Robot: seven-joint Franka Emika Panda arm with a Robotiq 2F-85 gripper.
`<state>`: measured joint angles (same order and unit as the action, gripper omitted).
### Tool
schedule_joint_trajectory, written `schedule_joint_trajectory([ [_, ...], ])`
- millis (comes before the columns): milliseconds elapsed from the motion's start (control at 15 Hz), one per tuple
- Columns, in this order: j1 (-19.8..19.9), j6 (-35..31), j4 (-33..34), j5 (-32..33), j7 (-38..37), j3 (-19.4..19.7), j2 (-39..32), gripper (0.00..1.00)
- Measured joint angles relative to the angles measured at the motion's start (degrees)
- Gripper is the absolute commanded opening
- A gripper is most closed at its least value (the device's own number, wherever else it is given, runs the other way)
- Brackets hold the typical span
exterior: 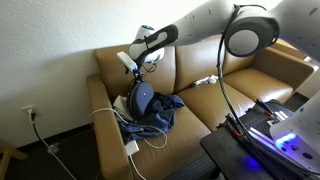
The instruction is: Move the black bag to the right then move it to the left
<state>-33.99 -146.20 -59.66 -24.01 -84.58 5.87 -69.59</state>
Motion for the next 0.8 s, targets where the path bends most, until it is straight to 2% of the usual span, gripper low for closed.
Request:
schedule_joint_trajectory([
  [67,0.2,0.5,0.0,-0.1,-0.1,0.0,0.1,1.0],
  [133,0.3,0.6,-0.2,-0.4,-0.3,0.0,0.0,0.83],
  [200,0.4,0.6,-0.6,-0.7,-0.5,-0.2,-0.3,0.83],
  [267,0.4,0.4,-0.9,-1.0,-0.8,-0.3,-0.9,0.93],
  [333,0.2,-0.6,-0.9,-1.3,-1.4,-0.4,-1.7,0.93],
  [400,0.1,-2.5,-0.8,-1.6,-1.9,-0.6,-2.5,0.98],
  [533,-0.7,-8.4,-0.5,-1.7,-2.5,-0.8,-3.9,1.0],
  [800,-1.8,-23.0,0.7,4.9,-6.7,-1.6,-7.9,1.0],
])
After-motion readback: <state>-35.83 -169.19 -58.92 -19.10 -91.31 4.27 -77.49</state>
